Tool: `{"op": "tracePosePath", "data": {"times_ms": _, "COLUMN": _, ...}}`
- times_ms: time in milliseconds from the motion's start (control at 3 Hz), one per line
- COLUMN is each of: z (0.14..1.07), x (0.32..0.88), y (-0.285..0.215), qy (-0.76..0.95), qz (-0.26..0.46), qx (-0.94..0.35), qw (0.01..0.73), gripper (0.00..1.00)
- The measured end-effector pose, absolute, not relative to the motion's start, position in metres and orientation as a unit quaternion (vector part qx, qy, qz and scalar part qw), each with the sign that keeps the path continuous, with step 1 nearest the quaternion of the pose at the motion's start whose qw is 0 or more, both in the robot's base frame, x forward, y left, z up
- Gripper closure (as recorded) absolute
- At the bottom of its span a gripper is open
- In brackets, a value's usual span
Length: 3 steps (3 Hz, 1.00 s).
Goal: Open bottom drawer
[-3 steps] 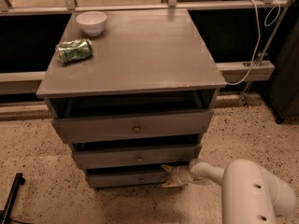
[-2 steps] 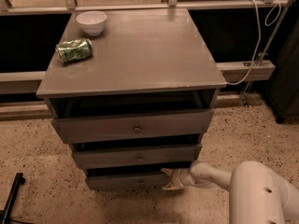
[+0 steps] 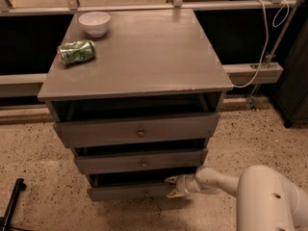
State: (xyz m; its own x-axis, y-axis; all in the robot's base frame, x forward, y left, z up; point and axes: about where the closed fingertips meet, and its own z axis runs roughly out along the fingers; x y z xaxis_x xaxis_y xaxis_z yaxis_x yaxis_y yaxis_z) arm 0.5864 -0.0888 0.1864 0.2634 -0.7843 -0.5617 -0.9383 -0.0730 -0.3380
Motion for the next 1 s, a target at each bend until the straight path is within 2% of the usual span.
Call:
{"op": "tracePosePath", "data": {"times_ms": 333, "z": 0.1864, "x": 0.5864, "y": -0.0888, "qy": 0.596, "qz": 0.117, "qx": -0.723, "qw": 0.330, "gripper": 0.08}}
{"op": "tracePosePath", "data": {"times_ms": 667, "z": 0.1864, "x": 0.5865, "y": -0.0888, "qy": 0.596, "qz": 0.117, "qx": -0.723, "qw": 0.330, "gripper": 0.00}}
{"op": "tracePosePath", "data": {"times_ms": 1000, "z": 0.1840, "x": 0.5913, "y": -0.0904, "qy": 0.602, "qz": 0.123, "qx": -0.723, "qw": 0.315, "gripper": 0.00}}
